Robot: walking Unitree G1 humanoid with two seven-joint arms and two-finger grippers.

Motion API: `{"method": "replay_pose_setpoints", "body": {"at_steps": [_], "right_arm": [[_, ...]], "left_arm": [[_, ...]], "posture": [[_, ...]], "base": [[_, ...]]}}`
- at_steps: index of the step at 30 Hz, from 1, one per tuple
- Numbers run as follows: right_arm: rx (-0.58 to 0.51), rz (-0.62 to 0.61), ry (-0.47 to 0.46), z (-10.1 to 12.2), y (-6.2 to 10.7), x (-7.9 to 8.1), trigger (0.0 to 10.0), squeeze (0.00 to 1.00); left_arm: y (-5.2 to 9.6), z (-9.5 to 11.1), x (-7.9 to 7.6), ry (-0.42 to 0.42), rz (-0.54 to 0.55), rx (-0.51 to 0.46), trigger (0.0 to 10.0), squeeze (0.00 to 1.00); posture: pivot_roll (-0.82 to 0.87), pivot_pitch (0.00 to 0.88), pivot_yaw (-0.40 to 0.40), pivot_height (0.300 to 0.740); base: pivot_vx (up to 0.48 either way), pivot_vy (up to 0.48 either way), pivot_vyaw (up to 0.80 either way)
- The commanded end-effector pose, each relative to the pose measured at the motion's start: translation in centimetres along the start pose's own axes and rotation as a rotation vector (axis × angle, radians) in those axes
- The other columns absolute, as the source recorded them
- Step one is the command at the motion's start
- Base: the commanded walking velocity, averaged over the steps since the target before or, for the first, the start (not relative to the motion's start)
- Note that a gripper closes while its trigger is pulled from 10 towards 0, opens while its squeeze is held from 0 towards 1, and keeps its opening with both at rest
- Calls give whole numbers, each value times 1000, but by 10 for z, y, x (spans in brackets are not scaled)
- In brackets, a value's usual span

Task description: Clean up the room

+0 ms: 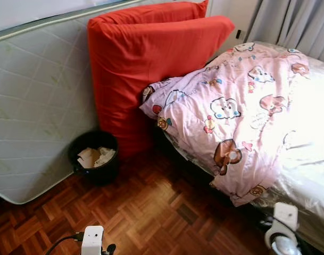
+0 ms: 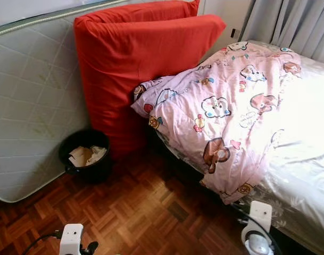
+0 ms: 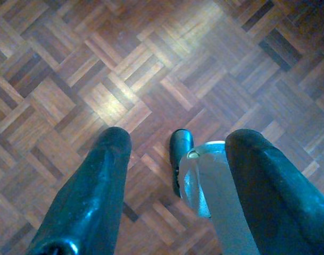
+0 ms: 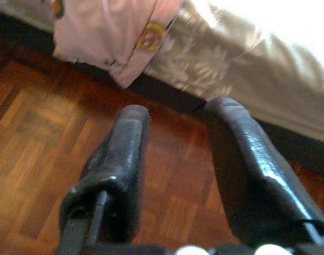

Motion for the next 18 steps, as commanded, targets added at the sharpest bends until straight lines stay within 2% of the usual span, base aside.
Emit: {"method": "replay_pose_setpoints", "body": {"at_steps": [1, 2, 3, 6, 9, 12, 18], "right_arm": [[54, 84, 56, -17, 4, 17, 10000, 0], [86, 135, 152, -29, 8, 26, 10000, 0], [137, 178, 208, -47, 14, 33, 10000, 0], [220, 204, 58, -72, 25, 45, 10000, 0], [232, 213, -13, -79, 30, 59, 10000, 0], [271, 220, -4, -89, 34, 61, 10000, 0], [289, 225, -34, -93, 35, 57, 10000, 0]], "left_arm": [[1, -6, 2, -14, -5, 21, 10000, 0], [1, -6, 2, -13, -5, 22, 10000, 0], [1, -6, 2, -10, -5, 23, 10000, 0], [1, -6, 1, 0, -2, 25, 10000, 0], [1, -7, 1, 5, -8, 34, 10000, 0], [1, -8, 1, 7, -3, 41, 10000, 0], [1, -11, 0, -9, -21, 65, 10000, 0]], "posture": [[135, 66, -36, 740], [137, 66, -37, 740], [142, 67, -37, 740], [165, 66, -35, 740], [143, 68, -22, 740], [148, 56, -31, 740], [136, 27, -20, 740]], "base": [[0, 0, 0], [0, 0, 0], [0, 0, 0], [0, 0, 0], [0, 0, 0], [0, 0, 0], [0, 0, 0]]}}
Point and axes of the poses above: a point about 5 cm out from each wrist's last joint towards the gripper, its own y axis pointing back from the gripper into the wrist, its own z axis along the axis of the wrist's last joint, x = y × z, the point moved 6 cm from there along -y, pointing out of the wrist towards the gripper, and after that the axes turned 4 degrees about -y, right-handed, at the moved point
